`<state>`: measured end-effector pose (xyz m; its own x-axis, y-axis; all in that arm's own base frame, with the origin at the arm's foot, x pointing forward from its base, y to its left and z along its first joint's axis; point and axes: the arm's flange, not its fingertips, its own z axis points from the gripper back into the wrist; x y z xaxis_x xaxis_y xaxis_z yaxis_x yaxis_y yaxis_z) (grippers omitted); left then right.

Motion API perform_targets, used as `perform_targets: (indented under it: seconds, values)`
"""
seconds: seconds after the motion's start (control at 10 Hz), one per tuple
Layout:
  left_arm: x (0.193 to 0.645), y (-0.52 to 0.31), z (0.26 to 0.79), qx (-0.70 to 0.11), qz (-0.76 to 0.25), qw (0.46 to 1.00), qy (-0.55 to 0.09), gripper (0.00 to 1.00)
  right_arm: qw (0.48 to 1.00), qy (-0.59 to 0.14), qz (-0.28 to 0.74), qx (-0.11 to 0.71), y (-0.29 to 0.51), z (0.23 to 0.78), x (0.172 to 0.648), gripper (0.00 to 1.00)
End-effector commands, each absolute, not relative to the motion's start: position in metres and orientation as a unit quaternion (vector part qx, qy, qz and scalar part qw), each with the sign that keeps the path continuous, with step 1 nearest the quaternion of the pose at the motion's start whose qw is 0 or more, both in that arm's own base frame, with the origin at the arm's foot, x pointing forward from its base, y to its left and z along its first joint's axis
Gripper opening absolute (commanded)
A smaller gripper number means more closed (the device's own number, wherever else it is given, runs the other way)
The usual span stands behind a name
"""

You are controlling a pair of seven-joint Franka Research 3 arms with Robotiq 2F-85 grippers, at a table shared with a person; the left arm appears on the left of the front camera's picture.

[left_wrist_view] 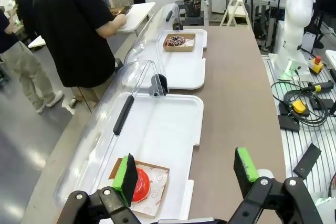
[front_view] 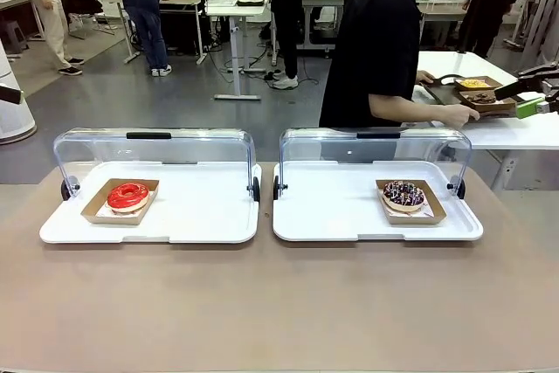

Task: Provide the desired donut to the person.
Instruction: Place the picked Paper togo box onto the Handle tray extended by the person.

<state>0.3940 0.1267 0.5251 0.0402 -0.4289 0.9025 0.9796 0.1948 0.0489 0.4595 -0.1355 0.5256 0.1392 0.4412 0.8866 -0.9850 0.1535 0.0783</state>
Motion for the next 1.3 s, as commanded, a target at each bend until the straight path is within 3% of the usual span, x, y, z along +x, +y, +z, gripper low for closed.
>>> perform_targets:
  seconds: [0.0,1.2]
  values:
    - [0.3921,0.1251,0.5297,-0.322,-0.543,0.649,-0.425,0.96,0.661,-0.374,0.539,0.365,-0.1343,0.5253,0.459,1.0]
    - [0.3921,0.1251,0.5297,-0.322,-0.543,0.649,-0.425,0.96,0.661,-0.374,0.539,0.365,-0.1343,0.5253,0.459,1.0]
